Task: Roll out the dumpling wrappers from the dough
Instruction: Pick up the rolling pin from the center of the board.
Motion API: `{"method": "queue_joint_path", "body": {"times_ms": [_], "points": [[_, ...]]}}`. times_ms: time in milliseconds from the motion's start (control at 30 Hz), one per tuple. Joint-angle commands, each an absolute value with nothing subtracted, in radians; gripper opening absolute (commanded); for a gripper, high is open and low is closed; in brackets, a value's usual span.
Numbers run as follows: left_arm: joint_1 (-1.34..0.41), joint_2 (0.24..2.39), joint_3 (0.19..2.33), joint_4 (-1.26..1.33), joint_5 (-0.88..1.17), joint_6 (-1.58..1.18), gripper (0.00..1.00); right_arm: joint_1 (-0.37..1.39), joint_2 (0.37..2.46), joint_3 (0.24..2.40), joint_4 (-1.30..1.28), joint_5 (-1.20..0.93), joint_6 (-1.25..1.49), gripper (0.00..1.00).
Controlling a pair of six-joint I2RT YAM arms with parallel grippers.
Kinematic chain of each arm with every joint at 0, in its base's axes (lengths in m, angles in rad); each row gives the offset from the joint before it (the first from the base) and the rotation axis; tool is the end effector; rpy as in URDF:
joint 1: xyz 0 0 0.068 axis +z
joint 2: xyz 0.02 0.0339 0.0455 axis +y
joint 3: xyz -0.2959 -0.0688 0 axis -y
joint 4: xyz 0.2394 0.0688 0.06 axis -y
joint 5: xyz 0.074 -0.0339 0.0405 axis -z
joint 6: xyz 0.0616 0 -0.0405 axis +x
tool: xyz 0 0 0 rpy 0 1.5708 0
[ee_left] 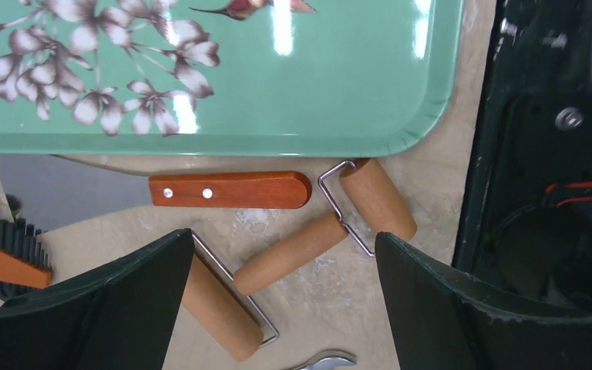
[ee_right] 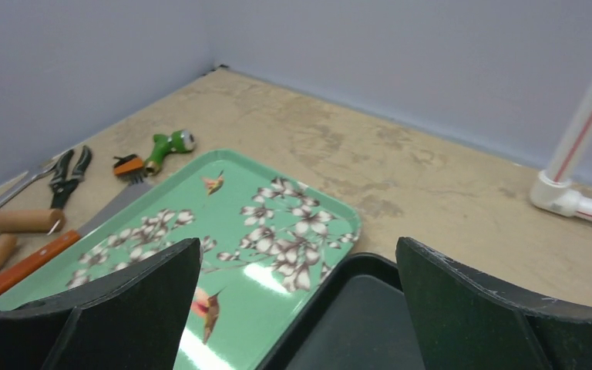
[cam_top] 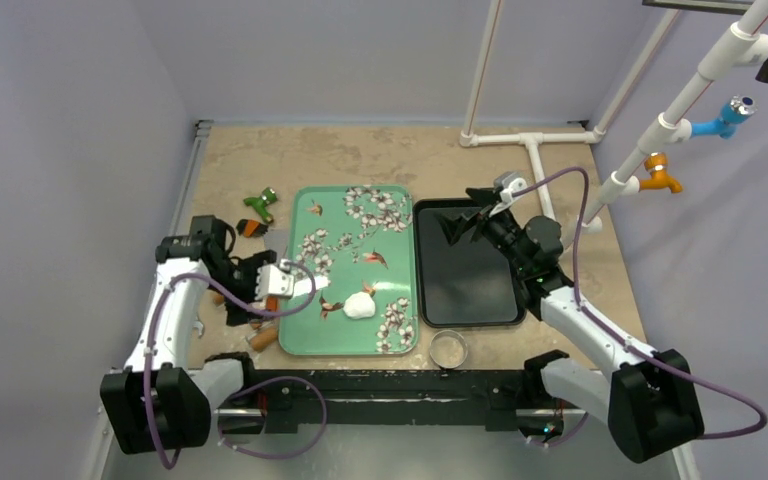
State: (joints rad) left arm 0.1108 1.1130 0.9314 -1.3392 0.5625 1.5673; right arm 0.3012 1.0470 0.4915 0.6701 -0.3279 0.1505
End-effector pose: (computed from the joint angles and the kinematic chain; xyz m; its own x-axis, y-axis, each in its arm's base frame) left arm 0.1446 -0.0170 0.2688 -0.0705 0.8433 -0.5328 0.9924 0.1134 0.0481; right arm 0.2219 0.0897 0.3096 0.0200 0.1549 -0.9877 -0.5961 0.7950 0.1125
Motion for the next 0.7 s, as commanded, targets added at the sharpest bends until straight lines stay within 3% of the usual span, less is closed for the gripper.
{"method": "queue_joint_path", "body": {"times_ms": [0,333,500,667], "points": [[0.106,1.013,0.775,-1.143,0.489,1.823,0.86,0.347,1.050,0.538,0.673,-0.397,0.105,0.99],[0.107,1.100,0.619,-0.877,0.391,2.042,0.77,0.363,1.052,0.506,0.731,-0.378,0.118,0.99],[0.111,1.186,0.692,-0.971,0.306,2.069,0.74,0.366,1.064,0.504,0.733,-0.375,0.118,0.99],[0.114,1.120,0.706,-1.047,0.393,2.096,0.76,0.368,1.072,0.506,0.733,-0.363,0.115,0.99]]}}
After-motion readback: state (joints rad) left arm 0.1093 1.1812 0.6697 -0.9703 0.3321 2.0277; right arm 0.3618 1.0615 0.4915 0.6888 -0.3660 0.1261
